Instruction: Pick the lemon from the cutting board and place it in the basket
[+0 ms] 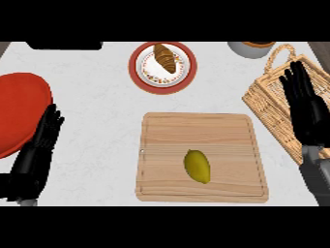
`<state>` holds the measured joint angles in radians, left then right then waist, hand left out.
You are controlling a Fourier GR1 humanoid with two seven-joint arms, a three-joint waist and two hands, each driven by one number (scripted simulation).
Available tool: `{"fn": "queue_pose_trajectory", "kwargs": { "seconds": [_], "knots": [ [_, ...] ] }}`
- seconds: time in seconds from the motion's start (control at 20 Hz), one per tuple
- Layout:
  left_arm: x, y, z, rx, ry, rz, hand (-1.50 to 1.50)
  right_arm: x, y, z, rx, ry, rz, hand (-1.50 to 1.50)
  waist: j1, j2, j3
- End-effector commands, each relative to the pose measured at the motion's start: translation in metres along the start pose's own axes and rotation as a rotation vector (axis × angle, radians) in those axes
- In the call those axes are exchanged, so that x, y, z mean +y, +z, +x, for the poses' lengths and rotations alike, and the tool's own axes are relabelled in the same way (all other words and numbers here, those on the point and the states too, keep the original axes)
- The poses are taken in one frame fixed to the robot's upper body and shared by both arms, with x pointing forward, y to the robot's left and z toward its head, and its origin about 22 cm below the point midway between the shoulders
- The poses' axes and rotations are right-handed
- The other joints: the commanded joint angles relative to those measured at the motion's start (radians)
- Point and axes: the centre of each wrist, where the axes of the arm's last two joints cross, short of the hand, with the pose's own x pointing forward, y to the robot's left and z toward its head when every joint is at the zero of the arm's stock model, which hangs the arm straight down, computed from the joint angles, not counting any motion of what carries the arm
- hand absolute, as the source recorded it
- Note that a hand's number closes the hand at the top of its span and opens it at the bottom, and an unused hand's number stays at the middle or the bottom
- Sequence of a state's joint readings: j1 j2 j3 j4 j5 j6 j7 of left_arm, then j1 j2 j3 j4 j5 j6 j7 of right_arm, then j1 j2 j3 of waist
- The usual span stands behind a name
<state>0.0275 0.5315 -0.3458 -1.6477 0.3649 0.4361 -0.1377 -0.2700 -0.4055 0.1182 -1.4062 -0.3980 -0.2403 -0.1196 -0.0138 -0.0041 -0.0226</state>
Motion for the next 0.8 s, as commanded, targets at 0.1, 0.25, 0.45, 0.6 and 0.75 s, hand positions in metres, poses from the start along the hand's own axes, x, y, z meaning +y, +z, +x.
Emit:
{"fn": "queue_pose_trajectory", "kwargs": {
  "seconds": [0.1,0.25,0.45,0.6,0.75],
  "knots": [
    [-0.013,-0.016,-0.002,-0.043,0.067,0.032,0.00,0.026,0.044,0.027,-0.063,0.034,0.059,1.50,-0.003,0.000,0.021],
    [-0.004,-0.017,0.009,-0.081,0.095,0.087,0.00,0.062,0.092,0.039,-0.123,0.028,0.112,1.50,-0.014,-0.006,0.020],
    [-0.019,-0.018,0.020,-0.037,0.134,0.011,0.00,0.134,0.119,0.013,-0.206,0.239,0.411,-1.50,0.019,-0.009,0.017],
    [-0.030,-0.018,0.013,-0.019,0.144,0.021,0.00,0.178,0.134,0.008,-0.182,0.230,0.179,-1.50,0.000,-0.004,0.018],
    [-0.021,-0.021,0.013,-0.031,0.135,0.043,0.00,0.174,0.137,-0.002,-0.113,0.362,0.037,-1.50,-0.020,-0.011,0.014]
  ]
}}
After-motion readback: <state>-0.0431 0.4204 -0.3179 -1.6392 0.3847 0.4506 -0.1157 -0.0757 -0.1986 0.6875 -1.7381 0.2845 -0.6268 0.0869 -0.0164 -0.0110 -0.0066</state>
